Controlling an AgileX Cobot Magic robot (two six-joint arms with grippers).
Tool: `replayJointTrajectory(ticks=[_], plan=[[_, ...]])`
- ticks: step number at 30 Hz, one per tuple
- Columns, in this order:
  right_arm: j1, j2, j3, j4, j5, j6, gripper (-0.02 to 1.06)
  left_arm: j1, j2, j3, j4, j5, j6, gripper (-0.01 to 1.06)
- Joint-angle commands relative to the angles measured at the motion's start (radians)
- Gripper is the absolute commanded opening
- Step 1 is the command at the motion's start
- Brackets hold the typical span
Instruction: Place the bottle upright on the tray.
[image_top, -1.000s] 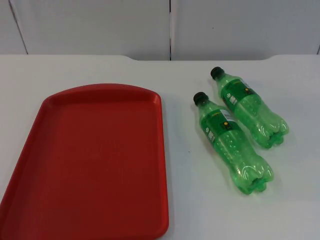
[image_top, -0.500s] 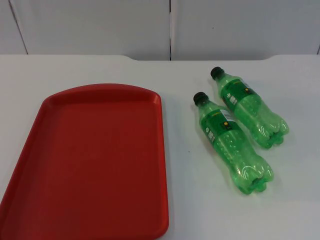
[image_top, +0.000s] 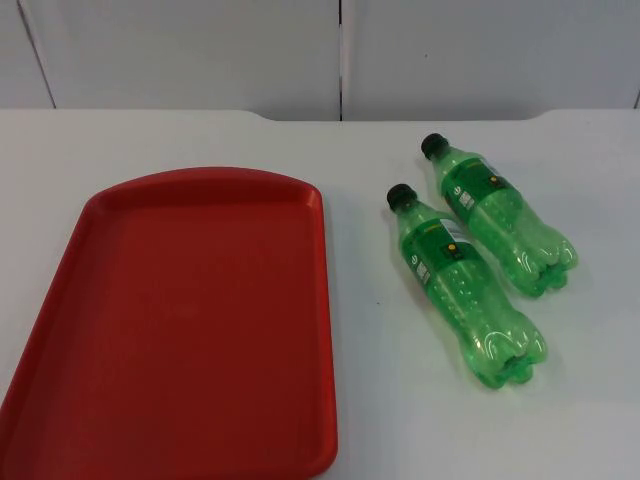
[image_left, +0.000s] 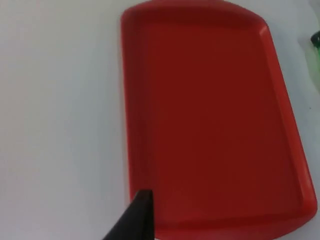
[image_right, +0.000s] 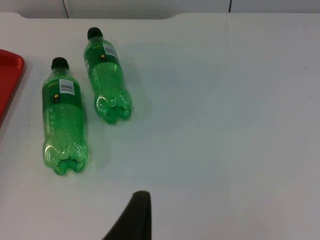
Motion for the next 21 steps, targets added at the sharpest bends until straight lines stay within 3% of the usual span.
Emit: replayJointTrajectory(ticks=[1,11,21], plan=[[-0.009,-0.004,0.001,0.000,-0.005,-0.005,0.95,0.005,0.051,-0.005,-0.041,-0.023,0.034,1.05],[-0.009,-0.004,0.001,0.000,-0.005,-0.005,0.95,0.005,0.262,-0.010,-0.052,-0.019,0.088,1.05],[-0.009,-0.004,0.001,0.000,-0.005,-0.005,0.95,-0.014,0.437,-0.134,-0.077,0.027,0.098,1.05]])
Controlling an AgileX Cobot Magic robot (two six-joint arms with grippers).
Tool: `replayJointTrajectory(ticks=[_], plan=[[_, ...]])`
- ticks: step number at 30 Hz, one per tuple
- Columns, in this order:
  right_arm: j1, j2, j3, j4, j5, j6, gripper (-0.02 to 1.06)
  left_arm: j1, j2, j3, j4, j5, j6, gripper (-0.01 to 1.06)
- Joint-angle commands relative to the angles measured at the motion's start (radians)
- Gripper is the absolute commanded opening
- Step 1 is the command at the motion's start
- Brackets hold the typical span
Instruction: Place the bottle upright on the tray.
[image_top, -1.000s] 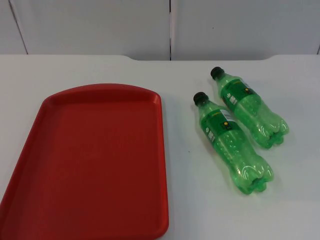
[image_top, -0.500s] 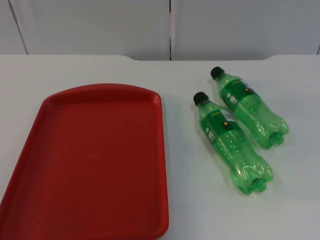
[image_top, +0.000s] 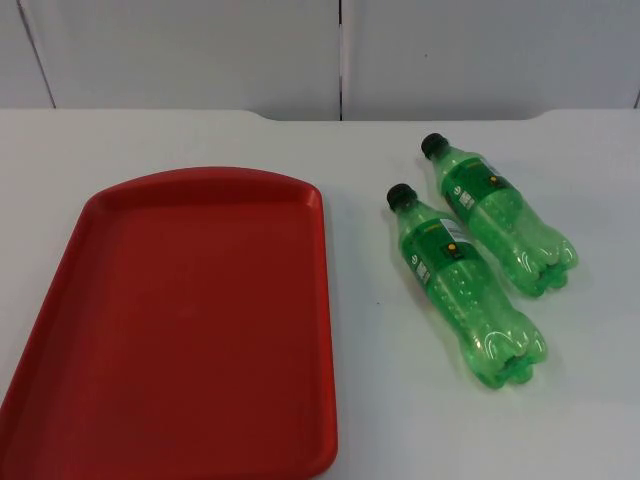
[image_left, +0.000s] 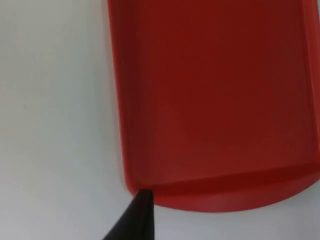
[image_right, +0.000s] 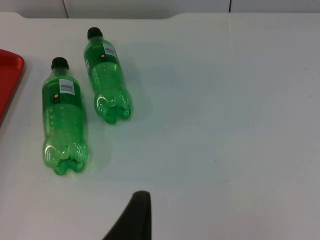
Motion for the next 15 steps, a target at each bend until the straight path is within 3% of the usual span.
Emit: replayJointTrajectory(ticks=[1,7,15], plan=[[-0.009,-0.004,0.001,0.000,-0.005,-0.005,0.95,-0.011,0.017,-0.029,-0.024,0.014,0.006,1.05],[-0.009,-0.004,0.001,0.000,-0.005,-0.005,0.95,-0.124,0.103,-0.123,-0.007,0.009,-0.033,1.05],[-0.009,-0.004,0.001,0.000,-0.005,-0.005,0.95,-0.287,0.241,-0.210,0.088,-0.054,-0.198,1.05]])
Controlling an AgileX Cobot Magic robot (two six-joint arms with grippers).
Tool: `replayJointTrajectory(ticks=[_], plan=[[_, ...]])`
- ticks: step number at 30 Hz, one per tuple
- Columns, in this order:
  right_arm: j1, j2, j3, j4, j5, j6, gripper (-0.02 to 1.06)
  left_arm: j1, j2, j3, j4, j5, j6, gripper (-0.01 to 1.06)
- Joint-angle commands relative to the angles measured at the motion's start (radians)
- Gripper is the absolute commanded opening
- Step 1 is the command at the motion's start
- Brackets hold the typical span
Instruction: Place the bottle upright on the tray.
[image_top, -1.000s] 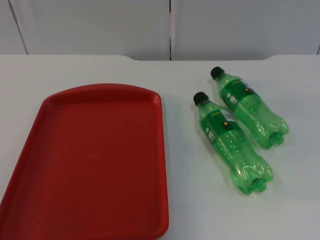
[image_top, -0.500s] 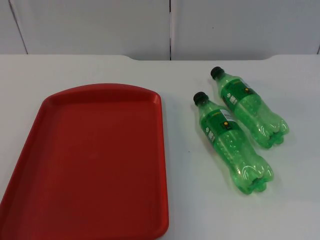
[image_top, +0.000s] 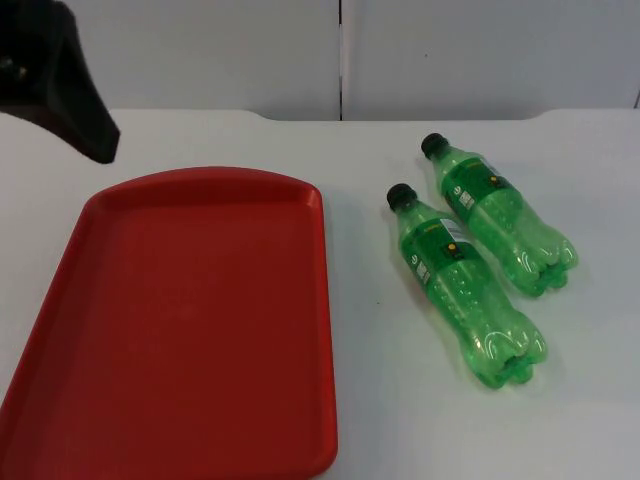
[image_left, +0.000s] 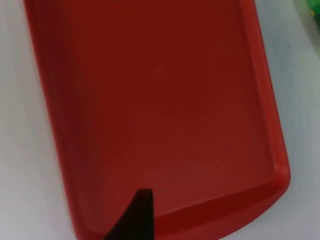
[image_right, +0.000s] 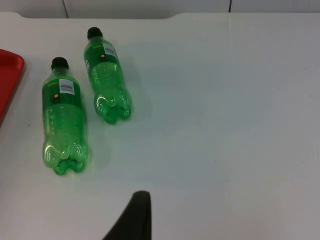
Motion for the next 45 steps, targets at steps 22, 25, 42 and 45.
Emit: replayJointTrajectory(ticks=[22,25,42,45], plan=[[-0.009,-0.004,0.001,0.000,-0.005,-0.005,0.95,-0.305,0.432,-0.361,0.056,-0.025,-0.221,1.05],[-0.009,-0.004,0.001,0.000,-0.005,-0.005,0.95,-0.329,0.472,-0.400,0.056,-0.026,-0.238,1.05],[-0.009,-0.004,0.001,0.000,-0.005,-0.005,0.95,-0.489,0.775,-0.649,0.194,-0.075,-0.543,1.05],[-0.009,-0.004,0.001,0.000,-0.005,-0.005,0.95,-0.515,0.829,-0.694,0.240,-0.062,-0.622,1.05]])
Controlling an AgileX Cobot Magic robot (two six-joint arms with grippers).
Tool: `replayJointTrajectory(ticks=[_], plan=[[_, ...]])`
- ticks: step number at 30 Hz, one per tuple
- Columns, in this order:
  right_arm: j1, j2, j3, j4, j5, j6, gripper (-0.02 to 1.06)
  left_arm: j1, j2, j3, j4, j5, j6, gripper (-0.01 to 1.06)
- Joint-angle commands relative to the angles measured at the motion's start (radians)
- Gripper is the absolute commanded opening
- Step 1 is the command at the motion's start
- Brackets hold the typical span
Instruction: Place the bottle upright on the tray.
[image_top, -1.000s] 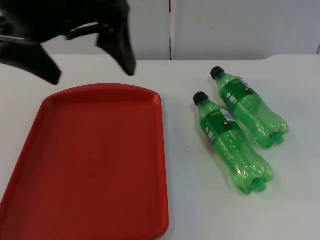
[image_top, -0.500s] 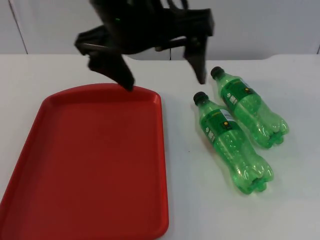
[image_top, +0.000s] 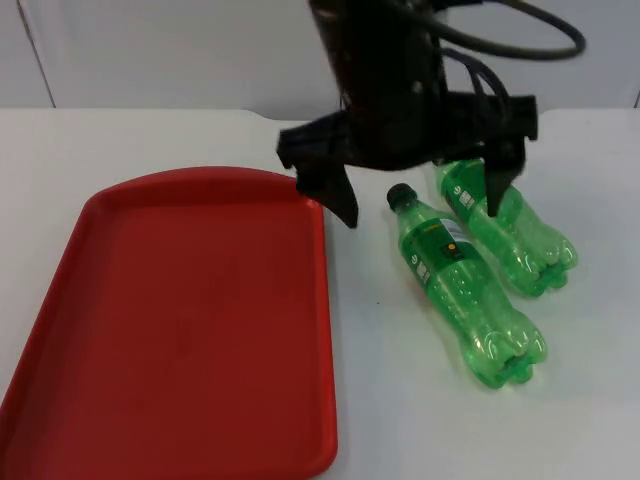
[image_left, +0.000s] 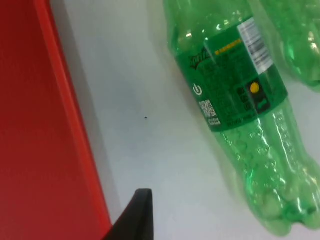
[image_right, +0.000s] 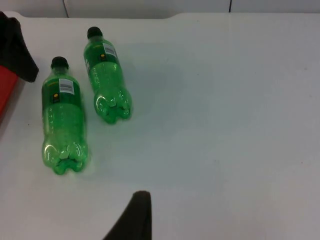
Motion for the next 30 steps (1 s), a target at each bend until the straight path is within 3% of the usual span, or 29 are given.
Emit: replayJointTrajectory(ticks=[1,14,24,30], plan=[[-0.009,-0.004,0.001,0.000,-0.005,-0.001,0.95,-0.019,0.031,-0.039,0.032,0.012,-0.069,1.05],[-0.009,-0.004,0.001,0.000,-0.005,-0.001,0.95,-0.045,0.187,-0.244,0.104,0.107,-0.205,1.05],[-0.009,-0.004,0.001,0.000,-0.005,-0.001,0.95,-0.045,0.231,-0.264,0.133,0.017,-0.361,1.05],[-0.009,-0.004,0.001,0.000,-0.005,-0.001,0.95,-0.045,0.260,-0.269,0.150,0.021,-0.388,1.05]])
